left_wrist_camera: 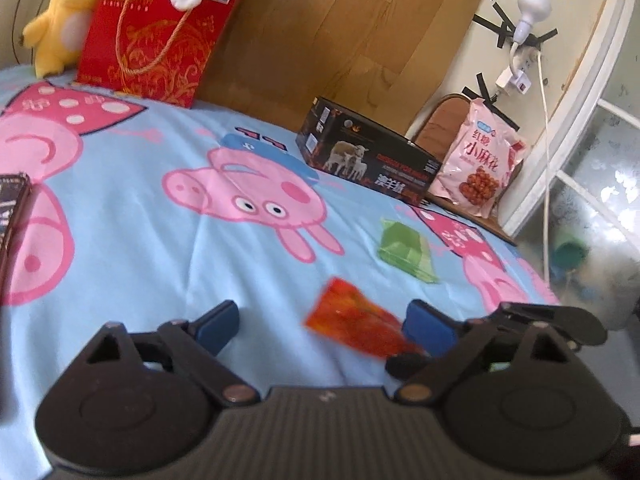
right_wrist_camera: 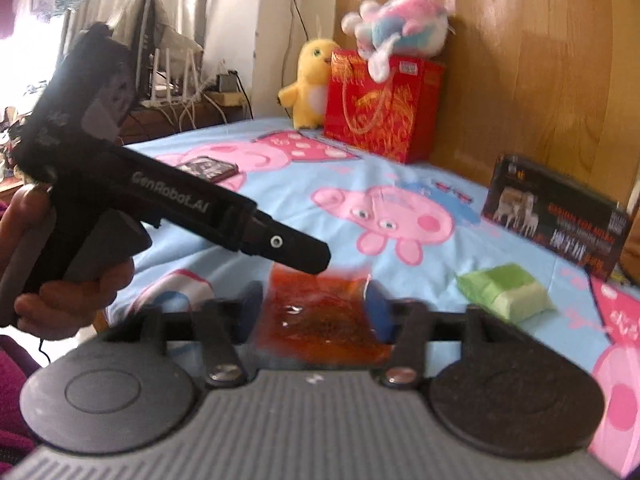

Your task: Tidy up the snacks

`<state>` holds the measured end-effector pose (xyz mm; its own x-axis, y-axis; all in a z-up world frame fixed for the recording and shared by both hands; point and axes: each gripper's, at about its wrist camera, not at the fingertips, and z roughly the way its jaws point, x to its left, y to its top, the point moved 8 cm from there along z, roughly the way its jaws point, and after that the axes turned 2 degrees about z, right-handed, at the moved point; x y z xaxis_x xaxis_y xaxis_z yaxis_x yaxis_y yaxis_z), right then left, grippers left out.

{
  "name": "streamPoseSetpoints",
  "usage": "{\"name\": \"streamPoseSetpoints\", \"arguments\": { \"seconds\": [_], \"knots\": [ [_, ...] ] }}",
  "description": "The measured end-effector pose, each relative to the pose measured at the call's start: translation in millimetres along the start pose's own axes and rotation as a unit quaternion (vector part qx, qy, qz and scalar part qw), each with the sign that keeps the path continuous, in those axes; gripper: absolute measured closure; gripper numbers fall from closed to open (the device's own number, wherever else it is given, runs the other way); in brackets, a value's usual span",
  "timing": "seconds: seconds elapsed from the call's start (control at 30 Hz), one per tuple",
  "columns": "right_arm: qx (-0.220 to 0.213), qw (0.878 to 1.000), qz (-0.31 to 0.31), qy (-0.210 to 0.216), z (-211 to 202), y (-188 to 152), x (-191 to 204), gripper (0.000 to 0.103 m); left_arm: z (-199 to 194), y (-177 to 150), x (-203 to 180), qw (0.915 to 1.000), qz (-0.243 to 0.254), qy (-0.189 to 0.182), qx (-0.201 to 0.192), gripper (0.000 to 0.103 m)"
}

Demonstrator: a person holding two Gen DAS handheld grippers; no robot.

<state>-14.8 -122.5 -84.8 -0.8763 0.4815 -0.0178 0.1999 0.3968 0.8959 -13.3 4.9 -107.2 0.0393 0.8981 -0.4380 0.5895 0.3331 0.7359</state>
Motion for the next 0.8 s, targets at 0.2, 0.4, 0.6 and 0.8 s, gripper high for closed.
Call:
{"name": "streamPoseSetpoints", "arguments": {
  "seconds": [0.2, 0.4, 0.6, 0.8],
  "knots": [
    [-0.004, 1.0, 0.0, -0.006, -2.0, 3.3, -1.8, 0.079, -6.5, 1.2, 4.3, 0.9995, -0.026, -0.014, 0.008, 0.013],
    [-0.026, 0.998, 0.046, -0.043, -16.8, 8.6, -26.0, 0.078, -5.8, -4.1, 2.7, 0.9997, -0.017, -0.004, 0.014, 0.013],
    [-0.03, 0.987, 0.156, -0.031, -39.6, -0.5, -52.9, 0.071, 0.2, -3.2, -3.9, 0.9997, -0.013, -0.011, 0.019, 0.012],
    [-0.022, 0.982, 0.187, -0.029, -43.5, -14.7, -51.6, 0.066, 3.4, -3.7, -8.5, 0.9997, -0.007, -0.01, 0.021, 0.011]
  ]
}}
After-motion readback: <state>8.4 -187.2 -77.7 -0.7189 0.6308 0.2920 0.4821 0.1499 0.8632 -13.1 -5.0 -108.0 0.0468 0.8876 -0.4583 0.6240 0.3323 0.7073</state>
